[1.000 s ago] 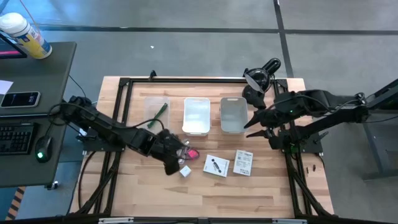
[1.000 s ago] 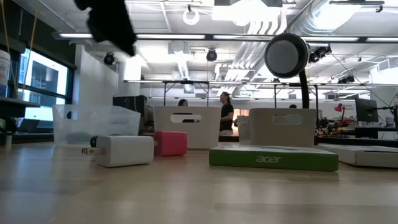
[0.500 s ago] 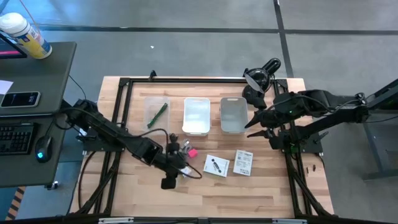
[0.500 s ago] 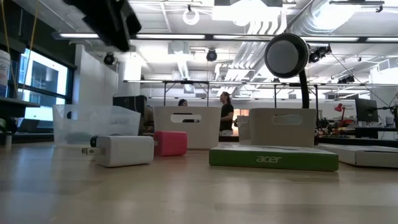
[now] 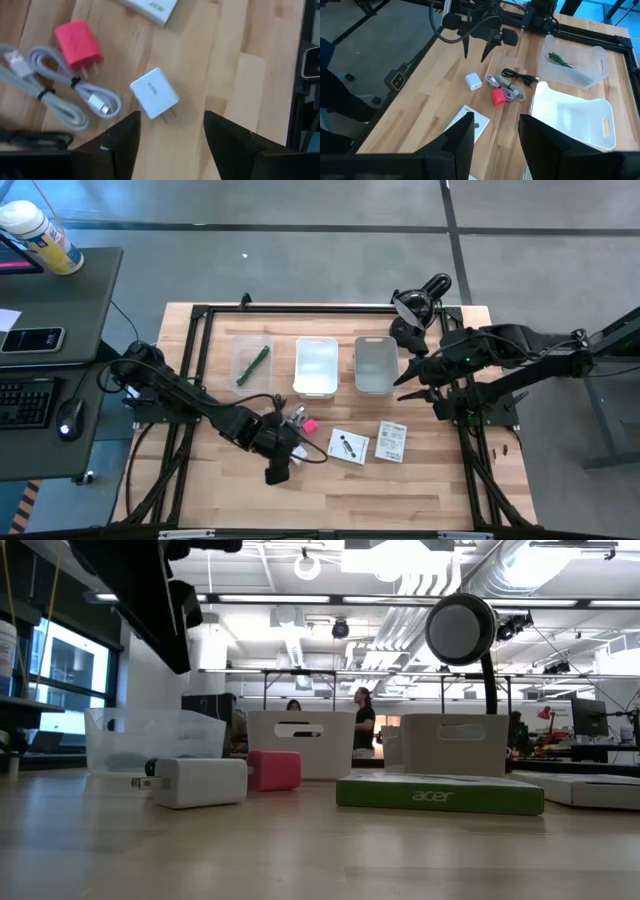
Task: Pick and place items into bin
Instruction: Put the black USB cord into the transparent bin
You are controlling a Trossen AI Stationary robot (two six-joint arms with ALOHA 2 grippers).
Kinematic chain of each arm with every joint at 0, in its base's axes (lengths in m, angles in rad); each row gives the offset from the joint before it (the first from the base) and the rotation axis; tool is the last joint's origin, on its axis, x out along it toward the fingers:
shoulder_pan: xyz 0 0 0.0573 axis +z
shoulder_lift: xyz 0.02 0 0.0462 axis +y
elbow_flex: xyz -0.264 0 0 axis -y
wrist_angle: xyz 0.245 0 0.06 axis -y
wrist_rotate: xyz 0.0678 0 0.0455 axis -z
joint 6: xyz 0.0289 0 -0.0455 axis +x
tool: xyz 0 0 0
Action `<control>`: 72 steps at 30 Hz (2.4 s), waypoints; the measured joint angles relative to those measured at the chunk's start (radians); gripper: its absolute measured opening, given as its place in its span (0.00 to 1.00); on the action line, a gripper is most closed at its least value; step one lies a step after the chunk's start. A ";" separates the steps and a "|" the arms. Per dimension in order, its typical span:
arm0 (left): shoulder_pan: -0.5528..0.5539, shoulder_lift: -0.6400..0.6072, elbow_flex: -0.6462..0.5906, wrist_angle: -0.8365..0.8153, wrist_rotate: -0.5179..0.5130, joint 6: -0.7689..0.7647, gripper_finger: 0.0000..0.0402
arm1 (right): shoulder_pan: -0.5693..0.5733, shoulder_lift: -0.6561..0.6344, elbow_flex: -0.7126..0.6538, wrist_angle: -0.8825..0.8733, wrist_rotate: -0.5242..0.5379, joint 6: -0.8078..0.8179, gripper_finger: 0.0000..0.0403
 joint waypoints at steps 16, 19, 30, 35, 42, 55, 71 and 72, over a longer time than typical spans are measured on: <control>0.089 -0.006 0.000 -0.383 -0.147 -0.483 0.53 | 0.000 0.000 0.000 0.001 0.008 0.002 0.36; 0.142 -0.006 0.000 -0.376 -0.133 -0.488 0.50 | 0.000 0.000 0.000 0.001 0.010 0.016 0.36; 0.253 0.043 -0.001 -0.328 -0.061 -0.412 0.41 | 0.000 0.000 -0.001 0.001 0.010 0.020 0.36; 0.255 0.084 -0.001 -0.322 -0.031 -0.408 0.40 | 0.000 -0.008 -0.002 0.000 0.011 0.019 0.36; 0.256 0.100 0.000 -0.322 -0.037 -0.415 0.42 | 0.000 -0.025 -0.002 0.000 0.012 0.020 0.36; 0.269 0.107 0.000 -0.314 -0.002 -0.466 0.52 | 0.000 -0.044 -0.002 0.001 0.019 0.027 0.36; 0.269 0.183 -0.001 -0.245 -0.007 -0.440 0.48 | 0.000 -0.058 -0.001 0.008 0.019 0.088 0.36; 0.269 0.183 -0.001 -0.246 -0.009 -0.439 0.47 | 0.000 -0.058 -0.001 0.008 0.019 0.088 0.36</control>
